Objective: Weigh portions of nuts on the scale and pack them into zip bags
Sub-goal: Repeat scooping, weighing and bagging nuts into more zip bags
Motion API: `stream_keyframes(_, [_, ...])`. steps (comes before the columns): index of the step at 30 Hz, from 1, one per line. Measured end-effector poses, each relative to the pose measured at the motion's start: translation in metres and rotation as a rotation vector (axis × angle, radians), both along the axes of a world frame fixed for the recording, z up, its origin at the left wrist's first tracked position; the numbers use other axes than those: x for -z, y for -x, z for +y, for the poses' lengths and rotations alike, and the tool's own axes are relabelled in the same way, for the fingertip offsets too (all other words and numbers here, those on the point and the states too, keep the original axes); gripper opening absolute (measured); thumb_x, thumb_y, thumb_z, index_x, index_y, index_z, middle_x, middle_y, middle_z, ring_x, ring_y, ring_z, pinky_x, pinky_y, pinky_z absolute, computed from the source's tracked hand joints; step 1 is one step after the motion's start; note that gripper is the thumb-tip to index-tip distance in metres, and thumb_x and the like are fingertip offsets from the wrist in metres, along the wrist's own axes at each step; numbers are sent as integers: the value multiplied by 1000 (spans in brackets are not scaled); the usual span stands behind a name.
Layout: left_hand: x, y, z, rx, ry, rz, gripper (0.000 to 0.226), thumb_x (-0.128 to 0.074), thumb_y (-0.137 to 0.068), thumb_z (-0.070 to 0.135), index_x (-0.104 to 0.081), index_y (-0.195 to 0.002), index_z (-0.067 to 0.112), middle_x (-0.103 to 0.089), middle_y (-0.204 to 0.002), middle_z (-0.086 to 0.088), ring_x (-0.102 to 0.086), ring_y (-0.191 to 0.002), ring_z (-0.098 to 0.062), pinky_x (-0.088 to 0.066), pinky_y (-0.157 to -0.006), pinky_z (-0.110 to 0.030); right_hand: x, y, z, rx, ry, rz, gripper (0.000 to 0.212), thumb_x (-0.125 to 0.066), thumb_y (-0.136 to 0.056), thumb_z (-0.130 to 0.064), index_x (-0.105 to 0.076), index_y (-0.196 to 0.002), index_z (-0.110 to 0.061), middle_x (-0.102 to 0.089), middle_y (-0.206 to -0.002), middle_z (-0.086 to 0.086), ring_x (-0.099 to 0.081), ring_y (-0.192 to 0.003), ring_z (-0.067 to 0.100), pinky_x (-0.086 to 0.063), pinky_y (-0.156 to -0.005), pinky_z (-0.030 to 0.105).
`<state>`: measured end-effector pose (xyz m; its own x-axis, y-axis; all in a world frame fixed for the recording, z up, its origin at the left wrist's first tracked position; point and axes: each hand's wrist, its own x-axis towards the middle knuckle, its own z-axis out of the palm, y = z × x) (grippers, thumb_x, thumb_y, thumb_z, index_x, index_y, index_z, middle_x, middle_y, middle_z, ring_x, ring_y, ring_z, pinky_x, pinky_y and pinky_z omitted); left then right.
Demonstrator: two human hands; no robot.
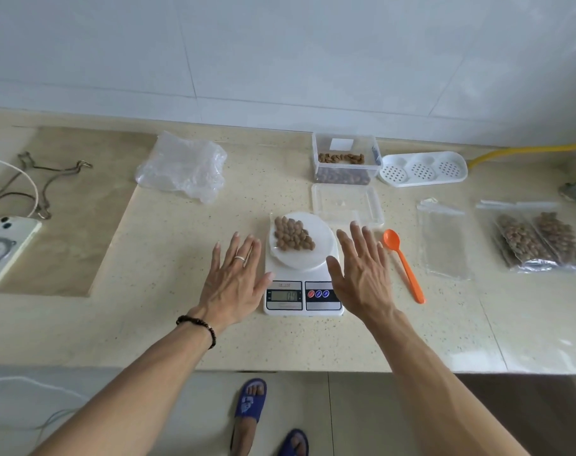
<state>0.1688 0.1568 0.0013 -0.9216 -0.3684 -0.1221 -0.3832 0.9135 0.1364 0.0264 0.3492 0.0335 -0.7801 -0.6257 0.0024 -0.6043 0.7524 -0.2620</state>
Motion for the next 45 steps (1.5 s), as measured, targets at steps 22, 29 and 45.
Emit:
stream_keyframes(22, [-11, 57, -3, 114, -13, 43, 87, 7, -86, 63, -5, -155, 12, -2, -164, -7, 11, -150, -24, 6, -120, -49, -2, 25, 2, 145, 96, -117, 57, -39, -102, -39, -27, -153, -15, -16, -163, 10, -11, -151, 29, -14, -119, 44])
stream_keyframes(29, [-16, 139, 1, 243, -62, 72, 73, -35, -99, 50, -10, -155, 11, -13, -162, -8, -1, -150, -26, 0, -120, -53, 10, 50, 2, 514, 446, -381, 49, -51, -97, -25, -40, -143, -15, -46, -141, 11, -54, -116, 30, -46, -91, 40])
stream_keyframes(45, [-43, 221, -7, 161, -690, 216, 42, -55, -97, 35, -49, -133, 15, -59, -108, -2, -61, -97, -19, -45, -79, -25, -18, 102, -17, 533, 785, -758, 18, -66, -87, -8, -70, -101, -18, -69, -84, 0, -64, -71, 11, -52, -64, 22])
